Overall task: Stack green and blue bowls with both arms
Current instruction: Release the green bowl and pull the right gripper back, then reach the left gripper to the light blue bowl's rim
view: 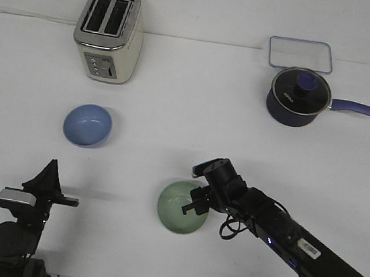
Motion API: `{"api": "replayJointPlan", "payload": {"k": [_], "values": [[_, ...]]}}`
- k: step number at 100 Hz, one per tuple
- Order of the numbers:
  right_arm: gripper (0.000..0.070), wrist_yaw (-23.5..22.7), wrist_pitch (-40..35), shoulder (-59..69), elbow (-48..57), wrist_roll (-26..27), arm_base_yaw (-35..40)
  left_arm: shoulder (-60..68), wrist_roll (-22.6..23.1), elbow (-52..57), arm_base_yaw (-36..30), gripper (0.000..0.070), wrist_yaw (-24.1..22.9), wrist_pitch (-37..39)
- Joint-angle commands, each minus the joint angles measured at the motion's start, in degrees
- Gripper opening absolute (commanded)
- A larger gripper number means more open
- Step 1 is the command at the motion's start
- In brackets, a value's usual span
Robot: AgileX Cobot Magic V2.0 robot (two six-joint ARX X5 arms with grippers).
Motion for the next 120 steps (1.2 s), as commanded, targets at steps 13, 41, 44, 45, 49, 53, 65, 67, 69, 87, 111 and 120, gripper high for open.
{"api": "replayJointPlan", "payload": {"k": [13,41,44,45,49,53,65,67,69,87,111,120], "values": [[0.0268,0.0,5.2,-8.0,0.5,-1.3,-0.2,-0.1,-12.9,0.7,0.0,0.0012,0.0,-1.7],[0.0268,7.1,6.5,-24.8,-0.7,-3.4,-2.2,3.1,-19.5,10.8,0.0,0.0012,-0.3,-20.3],[0.0268,8.2,6.9,-26.8,-1.7,-3.4,-2.1,4.2,-19.5,12.0,0.1,0.0012,-0.4,-21.4],[0.0268,8.5,7.1,-27.4,-2.2,-3.4,-2.1,4.6,-19.5,12.5,0.1,0.0012,-0.4,-21.7],[0.0268,9.5,8.2,-30.2,-4.5,-3.4,-2.1,6.5,-19.5,14.2,0.1,0.0012,-0.9,-22.3],[0.0268,10.7,9.5,-32.9,-7.0,-3.4,-2.1,8.9,-19.5,15.9,0.1,0.0013,-1.5,-22.7],[0.0268,13.7,12.6,-41.1,-15.2,-3.4,-2.1,19.6,-18.3,22.8,0.1,0.0012,-1.5,-26.6],[0.0268,13.8,12.8,-42.4,-16.4,-3.4,-2.1,21.6,-17.8,24.0,0.1,0.0012,-1.5,-27.2],[0.0268,13.9,12.9,-43.7,-17.4,-3.4,-2.1,23.8,-17.3,25.2,0.1,0.0012,-1.5,-27.9],[0.0268,15.5,10.1,-52.5,-22.4,-2.6,-2.1,42.5,-14.4,36.5,0.1,0.0177,-0.2,-30.6],[0.0268,17.0,6.3,-56.5,-22.5,-3.1,-2.1,61.0,-13.3,45.7,0.7,0.0463,0.1,-30.6],[0.0268,17.0,5.8,-56.7,-22.5,-3.1,-2.1,66.1,-13.6,47.5,1.5,0.0463,0.2,-30.6]]}}
